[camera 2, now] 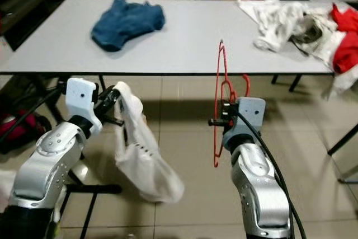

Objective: Hang hanger

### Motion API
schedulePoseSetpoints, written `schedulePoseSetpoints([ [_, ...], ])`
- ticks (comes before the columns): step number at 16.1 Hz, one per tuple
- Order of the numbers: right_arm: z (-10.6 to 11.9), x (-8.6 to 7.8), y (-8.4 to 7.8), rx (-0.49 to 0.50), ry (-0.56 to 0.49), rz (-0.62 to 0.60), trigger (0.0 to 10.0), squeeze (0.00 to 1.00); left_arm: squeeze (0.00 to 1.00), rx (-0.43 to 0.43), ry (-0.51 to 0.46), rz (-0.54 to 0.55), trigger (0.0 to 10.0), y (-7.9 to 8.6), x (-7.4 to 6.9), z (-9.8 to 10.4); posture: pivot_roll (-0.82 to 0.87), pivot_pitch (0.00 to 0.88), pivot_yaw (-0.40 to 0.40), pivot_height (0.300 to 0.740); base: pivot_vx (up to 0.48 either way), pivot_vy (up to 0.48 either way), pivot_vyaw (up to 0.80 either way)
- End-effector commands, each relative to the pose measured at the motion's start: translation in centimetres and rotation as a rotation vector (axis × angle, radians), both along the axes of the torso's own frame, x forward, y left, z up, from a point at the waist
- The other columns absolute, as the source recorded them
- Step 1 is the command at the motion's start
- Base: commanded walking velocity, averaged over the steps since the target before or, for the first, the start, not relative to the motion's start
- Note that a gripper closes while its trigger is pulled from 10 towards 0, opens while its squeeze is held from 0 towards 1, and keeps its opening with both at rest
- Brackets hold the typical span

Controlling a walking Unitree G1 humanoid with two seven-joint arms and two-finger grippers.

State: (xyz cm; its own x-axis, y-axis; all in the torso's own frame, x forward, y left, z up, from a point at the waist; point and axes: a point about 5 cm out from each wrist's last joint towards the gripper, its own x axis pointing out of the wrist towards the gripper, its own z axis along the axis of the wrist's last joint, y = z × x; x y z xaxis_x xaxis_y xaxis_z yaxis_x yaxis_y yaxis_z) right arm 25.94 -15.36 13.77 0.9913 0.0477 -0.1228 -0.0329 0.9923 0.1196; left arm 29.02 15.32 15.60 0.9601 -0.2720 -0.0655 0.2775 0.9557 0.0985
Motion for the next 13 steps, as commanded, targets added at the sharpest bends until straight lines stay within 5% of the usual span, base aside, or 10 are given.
schedulePoseSetpoints([
  [1, 0.32, 0.20, 0.05, 0.003, -0.004, 0.009, 10.0, 0.00, 0.00, -0.005, -0.016, 0.033, 10.0, 0.24, 0.28, 0.38, -0.06, 0.000, 0.006, 0.740, 0.000, 0.000, 0.00],
  [4, 0.43, 0.40, 0.20, 0.000, -0.002, 0.024, 10.0, 0.00, 0.00, -0.034, -0.027, 0.036, 10.0, 0.10, 0.37, 0.67, -0.06, 0.000, -0.001, 0.740, 0.000, 0.000, 0.00],
  [13, 0.79, 0.81, 0.31, -0.037, -0.010, 0.066, 10.0, 0.00, 0.00, -0.042, -0.032, 0.050, 10.0, 0.18, 0.88, 0.92, -0.08, 0.000, -0.001, 0.740, 0.378, 0.000, 0.00],
])
